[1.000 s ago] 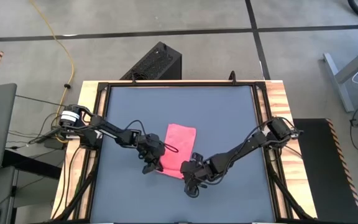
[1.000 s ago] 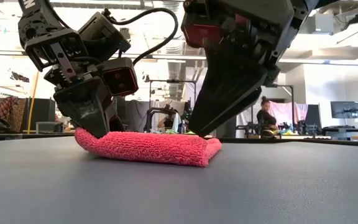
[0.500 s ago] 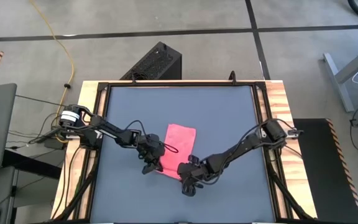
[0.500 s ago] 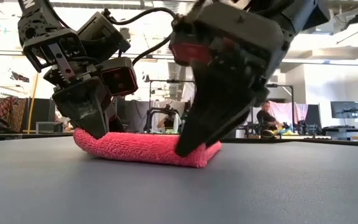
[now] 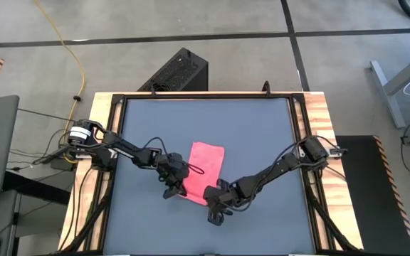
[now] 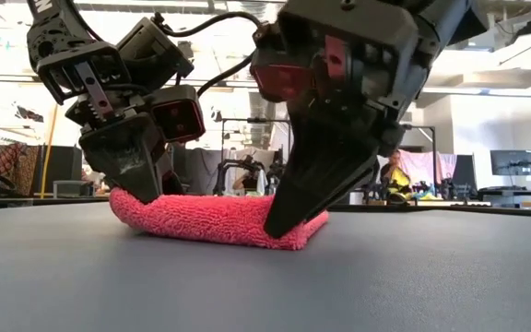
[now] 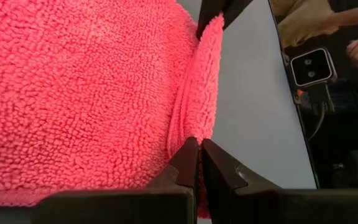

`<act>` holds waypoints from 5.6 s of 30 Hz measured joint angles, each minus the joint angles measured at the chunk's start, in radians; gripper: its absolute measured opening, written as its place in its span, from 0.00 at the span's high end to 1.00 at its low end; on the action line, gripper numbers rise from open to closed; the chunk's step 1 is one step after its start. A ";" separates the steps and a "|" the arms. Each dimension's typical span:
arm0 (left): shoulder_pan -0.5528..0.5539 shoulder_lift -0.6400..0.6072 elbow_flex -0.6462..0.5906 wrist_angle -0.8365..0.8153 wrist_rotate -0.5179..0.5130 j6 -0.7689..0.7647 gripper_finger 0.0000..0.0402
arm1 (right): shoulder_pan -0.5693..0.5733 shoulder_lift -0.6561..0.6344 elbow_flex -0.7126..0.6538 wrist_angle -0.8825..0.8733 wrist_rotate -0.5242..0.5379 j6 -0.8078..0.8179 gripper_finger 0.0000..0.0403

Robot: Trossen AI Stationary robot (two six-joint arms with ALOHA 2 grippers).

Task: Roll towel
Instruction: Roll the pink towel

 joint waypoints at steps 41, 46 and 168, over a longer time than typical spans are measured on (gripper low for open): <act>-0.028 -0.398 -0.005 -0.225 -0.383 0.185 0.91 | -0.204 -0.002 -0.181 0.290 -0.419 0.465 0.95; -0.074 -0.309 -0.003 -0.138 -0.405 0.242 0.91 | -0.211 -0.002 -0.181 0.283 -0.401 0.471 0.95; 0.029 -0.189 0.008 -0.166 -0.143 0.074 0.92 | -0.003 -0.016 -0.322 0.520 -0.022 0.306 0.95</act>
